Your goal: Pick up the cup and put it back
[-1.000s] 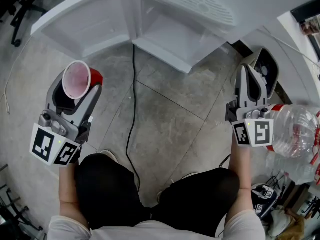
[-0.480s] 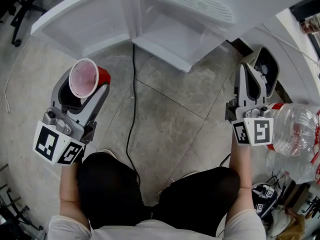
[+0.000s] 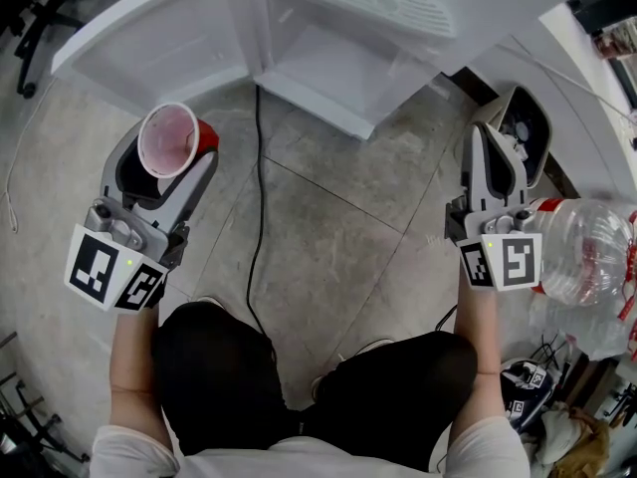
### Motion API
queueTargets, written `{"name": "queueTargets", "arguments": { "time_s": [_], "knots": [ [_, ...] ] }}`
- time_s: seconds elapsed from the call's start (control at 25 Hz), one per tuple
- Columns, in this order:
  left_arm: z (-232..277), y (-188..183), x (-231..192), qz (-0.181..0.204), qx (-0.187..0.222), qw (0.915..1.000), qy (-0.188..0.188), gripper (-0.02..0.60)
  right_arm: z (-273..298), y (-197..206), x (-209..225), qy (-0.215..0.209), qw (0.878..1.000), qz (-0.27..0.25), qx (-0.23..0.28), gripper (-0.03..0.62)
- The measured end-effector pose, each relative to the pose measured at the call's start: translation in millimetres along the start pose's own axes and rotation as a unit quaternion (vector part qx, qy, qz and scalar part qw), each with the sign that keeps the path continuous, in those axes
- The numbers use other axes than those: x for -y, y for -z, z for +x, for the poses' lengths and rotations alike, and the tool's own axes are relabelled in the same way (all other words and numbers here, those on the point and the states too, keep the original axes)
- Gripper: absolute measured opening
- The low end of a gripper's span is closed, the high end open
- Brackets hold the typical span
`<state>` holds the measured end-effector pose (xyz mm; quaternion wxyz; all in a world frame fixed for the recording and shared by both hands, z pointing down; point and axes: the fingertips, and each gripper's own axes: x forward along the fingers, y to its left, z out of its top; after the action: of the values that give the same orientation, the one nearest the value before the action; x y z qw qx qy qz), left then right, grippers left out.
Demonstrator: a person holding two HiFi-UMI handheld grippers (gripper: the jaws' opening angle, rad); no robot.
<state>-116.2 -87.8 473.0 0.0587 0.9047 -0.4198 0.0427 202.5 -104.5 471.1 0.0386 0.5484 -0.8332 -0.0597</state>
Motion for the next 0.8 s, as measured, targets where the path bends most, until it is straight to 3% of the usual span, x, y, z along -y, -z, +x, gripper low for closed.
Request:
{"name": "queueTargets", "arguments": {
  "time_s": [0.12, 0.28, 0.44, 0.8],
  "knots": [
    [31, 14, 0, 0.009, -0.003, 0.9998, 0.017, 0.33, -4, 0, 0, -0.001, 1.0, -0.002, -0.003, 0.021],
    [82, 43, -7, -0.011, -0.018, 0.9994, 0.027, 0.33, -9, 1, -1, -0.003, 1.0, -0.004, -0.007, 0.021],
    [131, 61, -6, 0.008, -0.028, 0.9989, 0.038, 0.33, -14, 3, 1, -0.003, 1.0, -0.007, -0.014, 0.021],
    [218, 121, -12, -0.031, -0.066, 0.9964, 0.043, 0.33, -23, 17, 3, -0.006, 0.999, -0.007, -0.035, 0.021]
  ]
}}
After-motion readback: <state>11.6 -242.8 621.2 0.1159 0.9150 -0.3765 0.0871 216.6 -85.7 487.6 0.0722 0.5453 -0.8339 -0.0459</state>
